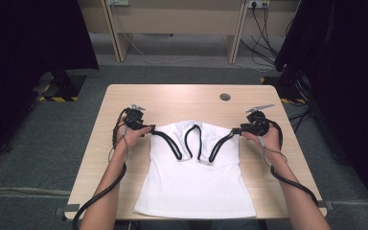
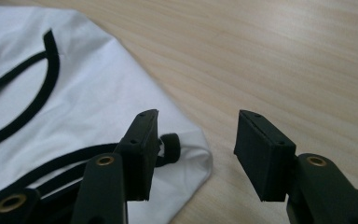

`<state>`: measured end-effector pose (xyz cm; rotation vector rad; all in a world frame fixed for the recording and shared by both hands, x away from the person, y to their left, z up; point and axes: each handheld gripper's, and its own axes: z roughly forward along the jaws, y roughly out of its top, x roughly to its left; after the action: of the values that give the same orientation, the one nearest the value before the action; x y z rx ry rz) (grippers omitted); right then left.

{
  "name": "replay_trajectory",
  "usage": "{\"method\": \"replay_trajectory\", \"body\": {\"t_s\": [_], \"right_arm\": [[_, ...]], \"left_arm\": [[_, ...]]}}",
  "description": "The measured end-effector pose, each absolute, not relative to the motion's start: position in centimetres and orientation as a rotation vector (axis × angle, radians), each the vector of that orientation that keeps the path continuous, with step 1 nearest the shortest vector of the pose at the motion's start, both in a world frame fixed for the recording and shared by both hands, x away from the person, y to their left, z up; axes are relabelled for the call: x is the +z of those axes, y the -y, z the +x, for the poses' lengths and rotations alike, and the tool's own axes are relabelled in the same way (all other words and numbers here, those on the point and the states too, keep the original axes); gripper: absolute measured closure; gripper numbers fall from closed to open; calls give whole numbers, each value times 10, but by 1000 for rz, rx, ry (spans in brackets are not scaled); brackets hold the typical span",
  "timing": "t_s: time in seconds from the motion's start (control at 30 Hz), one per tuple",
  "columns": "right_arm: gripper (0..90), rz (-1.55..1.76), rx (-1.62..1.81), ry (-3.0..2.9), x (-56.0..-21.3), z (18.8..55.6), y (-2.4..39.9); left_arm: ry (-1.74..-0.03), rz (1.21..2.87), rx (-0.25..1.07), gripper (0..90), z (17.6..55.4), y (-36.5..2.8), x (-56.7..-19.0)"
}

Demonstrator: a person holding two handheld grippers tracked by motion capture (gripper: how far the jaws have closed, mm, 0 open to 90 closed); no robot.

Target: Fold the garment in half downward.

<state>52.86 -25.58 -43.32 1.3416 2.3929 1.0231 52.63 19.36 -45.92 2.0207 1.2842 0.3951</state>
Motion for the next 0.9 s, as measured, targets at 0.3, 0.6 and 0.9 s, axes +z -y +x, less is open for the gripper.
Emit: {"method": "replay_trajectory", "body": {"t_s": [0.3,0.6,0.9], "right_arm": [[511,1341,944,-2450,-448,531,250],[676,1270,892,-2489,-457,527,244],[782,1275,908,-2494,-458,531,244]], "left_arm": [[-1263,2061,347,396,530,-184,-468],[-1198,2118,372,556,525,-179,-468],[-1179,2156,374,780,527,-169,-464]]}}
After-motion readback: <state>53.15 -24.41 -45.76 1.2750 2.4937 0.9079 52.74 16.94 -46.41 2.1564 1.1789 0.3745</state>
